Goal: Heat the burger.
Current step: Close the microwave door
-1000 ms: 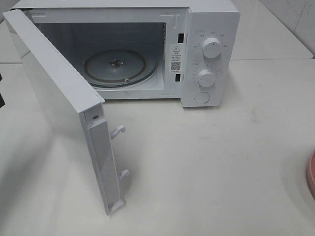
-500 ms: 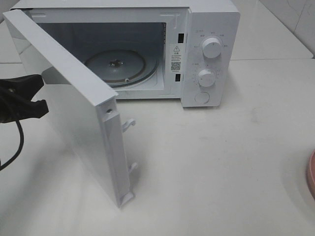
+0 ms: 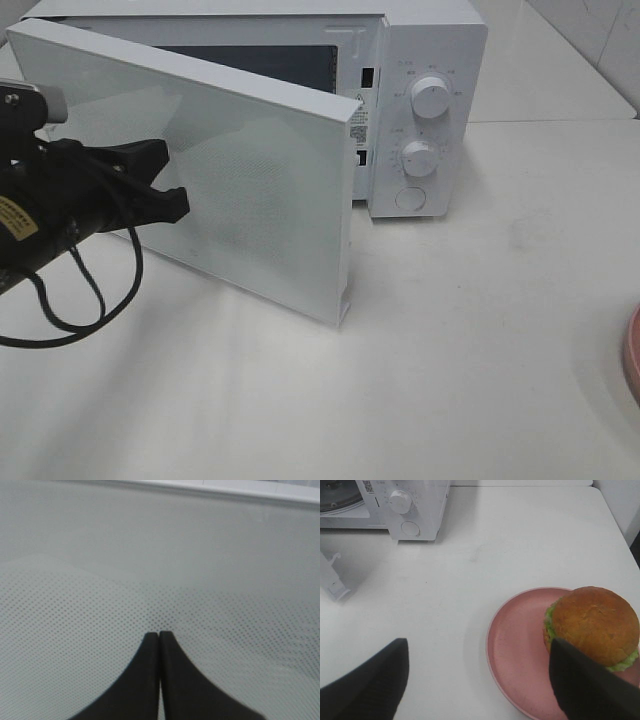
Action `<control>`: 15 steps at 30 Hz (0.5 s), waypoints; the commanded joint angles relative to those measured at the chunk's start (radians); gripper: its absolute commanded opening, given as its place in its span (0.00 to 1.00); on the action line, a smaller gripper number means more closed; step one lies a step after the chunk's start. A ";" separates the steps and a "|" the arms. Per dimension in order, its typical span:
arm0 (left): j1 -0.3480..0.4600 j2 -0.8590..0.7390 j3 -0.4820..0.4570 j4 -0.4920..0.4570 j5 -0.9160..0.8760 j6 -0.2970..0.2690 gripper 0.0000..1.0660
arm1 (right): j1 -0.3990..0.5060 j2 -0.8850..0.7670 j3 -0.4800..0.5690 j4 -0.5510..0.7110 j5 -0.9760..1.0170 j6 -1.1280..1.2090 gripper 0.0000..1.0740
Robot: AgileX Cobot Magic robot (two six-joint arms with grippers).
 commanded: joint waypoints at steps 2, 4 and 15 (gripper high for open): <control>-0.049 0.023 -0.059 -0.081 0.045 0.017 0.00 | -0.008 -0.026 0.000 0.004 -0.007 -0.015 0.70; -0.065 0.031 -0.086 -0.110 0.067 0.042 0.00 | -0.008 -0.026 0.000 0.004 -0.007 -0.015 0.70; -0.144 0.098 -0.249 -0.283 0.148 0.160 0.00 | -0.008 -0.026 0.000 0.004 -0.007 -0.015 0.70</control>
